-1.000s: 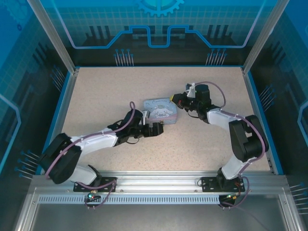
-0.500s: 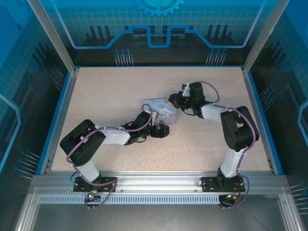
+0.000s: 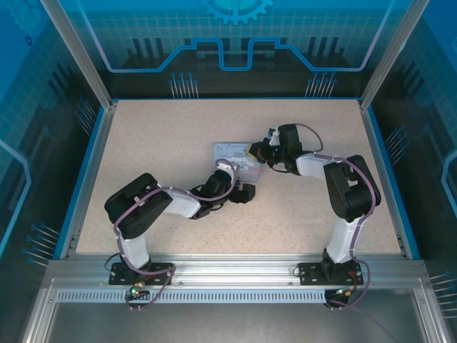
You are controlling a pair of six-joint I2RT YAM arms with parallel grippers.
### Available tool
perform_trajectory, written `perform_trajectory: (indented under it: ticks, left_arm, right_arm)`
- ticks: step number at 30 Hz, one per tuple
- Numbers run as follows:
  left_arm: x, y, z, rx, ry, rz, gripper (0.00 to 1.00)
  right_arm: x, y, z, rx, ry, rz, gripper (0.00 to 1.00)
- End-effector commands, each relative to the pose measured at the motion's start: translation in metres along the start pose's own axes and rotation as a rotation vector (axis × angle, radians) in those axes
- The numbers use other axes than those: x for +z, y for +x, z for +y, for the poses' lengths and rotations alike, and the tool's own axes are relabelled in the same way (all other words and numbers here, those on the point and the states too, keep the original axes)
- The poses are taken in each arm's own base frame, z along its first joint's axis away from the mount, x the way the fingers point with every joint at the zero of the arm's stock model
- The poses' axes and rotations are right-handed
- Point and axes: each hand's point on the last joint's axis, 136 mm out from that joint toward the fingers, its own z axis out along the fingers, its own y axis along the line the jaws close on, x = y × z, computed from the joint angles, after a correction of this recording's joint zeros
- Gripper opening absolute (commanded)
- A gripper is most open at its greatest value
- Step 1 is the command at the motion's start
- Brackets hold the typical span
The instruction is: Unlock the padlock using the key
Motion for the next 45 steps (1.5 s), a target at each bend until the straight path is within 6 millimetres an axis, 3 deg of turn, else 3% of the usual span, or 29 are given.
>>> perform_trajectory:
  ticks: [1, 10, 18, 24, 31, 37, 45]
  left_arm:
    - [0.008, -0.005, -0.005, 0.026, 0.023, -0.038, 0.96]
    - [0.018, -0.012, -0.019, -0.070, 0.131, -0.092, 0.96]
    - [0.020, -0.023, 0.002, -0.282, 0.186, -0.175, 0.94]
    - [0.021, -0.025, 0.009, -0.347, 0.180, -0.176, 0.90]
    - [0.027, -0.009, 0.030, -0.391, 0.054, -0.126, 0.79]
    - [0.027, -0.003, 0.034, -0.384, 0.014, -0.106, 0.61]
    - [0.029, 0.006, 0.040, -0.393, -0.028, -0.099, 0.47]
  right_arm:
    - [0.010, 0.006, -0.009, 0.020, 0.028, 0.021, 0.00]
    - [0.016, 0.010, -0.019, 0.028, 0.047, 0.041, 0.00]
    - [0.016, 0.010, -0.021, 0.027, 0.063, 0.051, 0.00]
    - [0.017, 0.011, -0.025, 0.031, 0.068, 0.055, 0.00]
    - [0.019, 0.012, -0.029, 0.043, 0.067, 0.057, 0.00]
    - [0.020, 0.012, -0.028, 0.046, 0.064, 0.059, 0.00]
    - [0.021, 0.012, -0.031, 0.053, 0.068, 0.063, 0.00]
